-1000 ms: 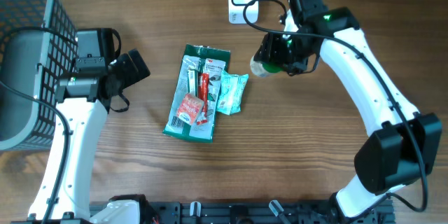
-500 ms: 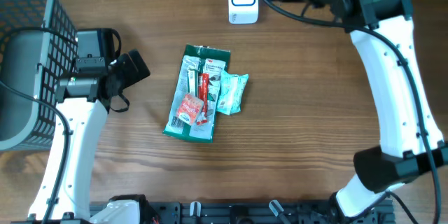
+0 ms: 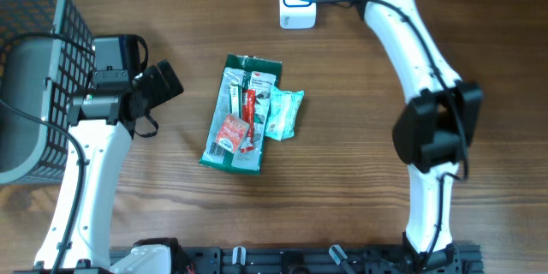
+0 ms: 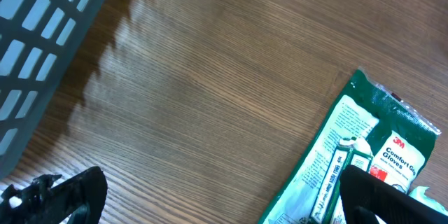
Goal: Scan the item barcode
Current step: 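Lift the jar and carry it to the white scanner, then hold the jar label in front of the scanner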
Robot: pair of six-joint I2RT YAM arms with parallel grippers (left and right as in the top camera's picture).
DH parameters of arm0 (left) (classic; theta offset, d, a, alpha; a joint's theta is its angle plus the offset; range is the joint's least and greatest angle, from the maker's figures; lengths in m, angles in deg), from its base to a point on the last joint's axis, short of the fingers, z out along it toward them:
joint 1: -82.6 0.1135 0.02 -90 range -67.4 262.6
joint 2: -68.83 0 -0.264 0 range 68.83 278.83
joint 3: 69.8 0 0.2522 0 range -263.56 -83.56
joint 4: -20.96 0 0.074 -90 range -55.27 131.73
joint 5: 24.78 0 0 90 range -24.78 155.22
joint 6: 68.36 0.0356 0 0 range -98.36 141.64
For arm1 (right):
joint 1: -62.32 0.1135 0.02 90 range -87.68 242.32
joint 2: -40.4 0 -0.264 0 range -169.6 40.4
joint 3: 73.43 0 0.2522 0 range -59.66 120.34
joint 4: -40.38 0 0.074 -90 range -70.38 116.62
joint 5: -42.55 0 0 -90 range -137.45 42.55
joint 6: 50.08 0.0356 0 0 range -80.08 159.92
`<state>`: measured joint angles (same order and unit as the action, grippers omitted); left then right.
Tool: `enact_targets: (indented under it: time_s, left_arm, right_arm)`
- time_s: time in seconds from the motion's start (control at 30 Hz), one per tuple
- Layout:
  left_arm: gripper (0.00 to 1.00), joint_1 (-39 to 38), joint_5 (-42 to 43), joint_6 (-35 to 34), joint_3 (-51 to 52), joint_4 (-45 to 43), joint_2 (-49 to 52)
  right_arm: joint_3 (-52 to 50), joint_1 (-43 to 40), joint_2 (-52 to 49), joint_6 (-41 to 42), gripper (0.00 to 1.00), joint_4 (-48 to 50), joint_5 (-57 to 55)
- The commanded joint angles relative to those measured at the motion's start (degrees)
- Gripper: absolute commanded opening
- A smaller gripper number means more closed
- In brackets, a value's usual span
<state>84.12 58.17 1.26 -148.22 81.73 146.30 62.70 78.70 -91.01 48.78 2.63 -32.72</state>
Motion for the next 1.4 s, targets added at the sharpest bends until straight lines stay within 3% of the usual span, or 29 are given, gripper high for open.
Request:
enact_targets:
  time_s: [0.0,0.3,1.0,1.2,1.37]
  left_arm:
    - [1.00,0.3,-0.5,0.7,-0.3,0.0,0.1]
    - [1.00,0.3,-0.5,0.7,-0.3,0.0,0.1]
    - [1.00,0.3,-0.5,0.6,-0.3,0.0,0.1]
    - [1.00,0.3,-0.5,0.7,-0.3,0.0,0.1]
    - [1.00,0.3,-0.5,0.7,-0.3,0.0,0.1]
  right_arm:
    - [0.3,0.2,-3.4,-2.9,0.05,5.0,-3.7]
    - [0.2,0.3,-6.8,-2.7,0.05,10.6,-6.4]
    - [0.2,1.2,-9.4,-2.3,0.09,13.1,-7.6]
    - [0.2,-0.1,-1.2,-1.8,0.07,12.0,-7.3]
    - [0.2,-4.0,10.3,4.0,0.04,-2.7,-7.5]
